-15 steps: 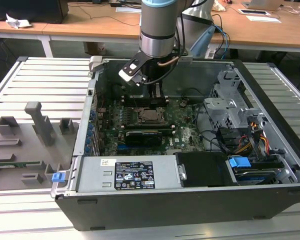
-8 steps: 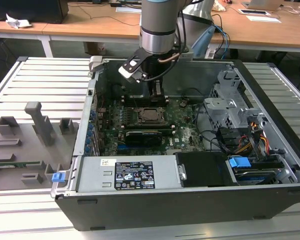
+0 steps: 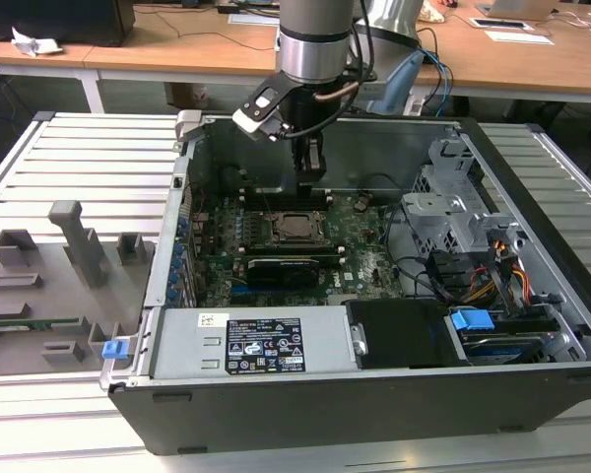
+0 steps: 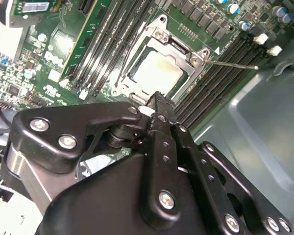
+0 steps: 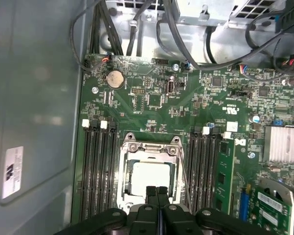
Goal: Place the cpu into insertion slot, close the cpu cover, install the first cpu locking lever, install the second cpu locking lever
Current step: 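Install the first cpu locking lever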
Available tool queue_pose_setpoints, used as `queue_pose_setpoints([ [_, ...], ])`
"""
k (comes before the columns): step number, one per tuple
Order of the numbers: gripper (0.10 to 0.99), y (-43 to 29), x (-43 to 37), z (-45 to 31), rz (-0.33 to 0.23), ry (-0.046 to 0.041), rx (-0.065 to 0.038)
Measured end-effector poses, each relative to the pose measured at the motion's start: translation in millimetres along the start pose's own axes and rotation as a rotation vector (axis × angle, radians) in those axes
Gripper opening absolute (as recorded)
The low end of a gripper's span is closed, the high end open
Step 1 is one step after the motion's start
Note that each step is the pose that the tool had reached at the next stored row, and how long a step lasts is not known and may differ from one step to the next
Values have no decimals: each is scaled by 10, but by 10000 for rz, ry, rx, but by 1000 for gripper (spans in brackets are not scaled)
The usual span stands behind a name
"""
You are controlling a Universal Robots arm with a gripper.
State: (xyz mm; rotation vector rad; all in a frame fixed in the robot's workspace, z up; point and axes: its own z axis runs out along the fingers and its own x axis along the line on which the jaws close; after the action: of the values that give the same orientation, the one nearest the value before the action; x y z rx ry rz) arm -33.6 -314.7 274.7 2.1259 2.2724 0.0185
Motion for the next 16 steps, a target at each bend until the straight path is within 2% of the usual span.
queue_pose_setpoints([
  [3, 106, 0, 0, 0, -449, -22, -2],
  [5, 106, 0, 0, 2, -1115, -38, -3],
  [8, 106, 0, 0, 3, -1503, -40, -8],
  [16, 106, 2, 0, 2, -1878, -32, -13],
])
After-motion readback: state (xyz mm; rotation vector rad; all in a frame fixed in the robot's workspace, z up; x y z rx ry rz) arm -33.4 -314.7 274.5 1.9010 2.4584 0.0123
